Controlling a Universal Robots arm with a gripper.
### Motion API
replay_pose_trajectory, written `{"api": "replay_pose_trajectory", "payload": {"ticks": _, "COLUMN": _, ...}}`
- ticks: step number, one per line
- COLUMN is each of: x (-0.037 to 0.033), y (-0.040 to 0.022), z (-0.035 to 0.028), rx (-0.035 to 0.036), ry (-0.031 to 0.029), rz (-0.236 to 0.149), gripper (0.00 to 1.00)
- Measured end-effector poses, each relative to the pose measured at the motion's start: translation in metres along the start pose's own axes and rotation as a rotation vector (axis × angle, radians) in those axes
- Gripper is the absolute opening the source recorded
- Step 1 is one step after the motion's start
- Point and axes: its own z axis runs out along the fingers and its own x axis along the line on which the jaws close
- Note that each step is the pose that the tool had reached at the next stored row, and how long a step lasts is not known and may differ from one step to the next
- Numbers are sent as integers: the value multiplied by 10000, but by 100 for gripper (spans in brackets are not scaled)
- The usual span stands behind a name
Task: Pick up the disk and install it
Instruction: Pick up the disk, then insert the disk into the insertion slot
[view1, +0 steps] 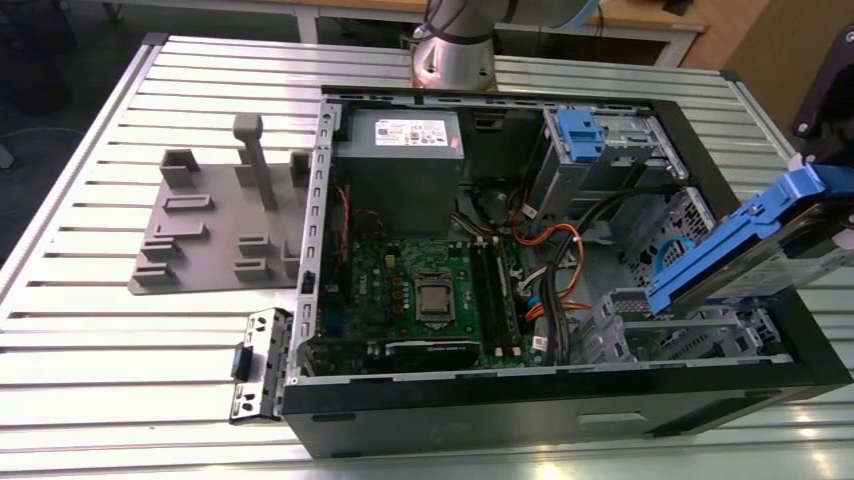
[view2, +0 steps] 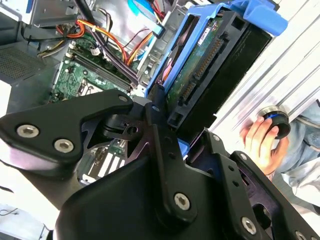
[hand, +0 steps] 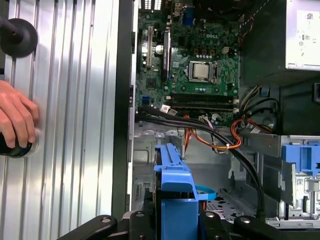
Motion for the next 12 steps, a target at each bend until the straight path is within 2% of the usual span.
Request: {"api": "replay_pose_trajectory", "payload": {"ticks": 12, "x": 5, "y": -9, "z": 5, "rx": -1, "ry": 1, "rz": 0, "gripper": 36}}
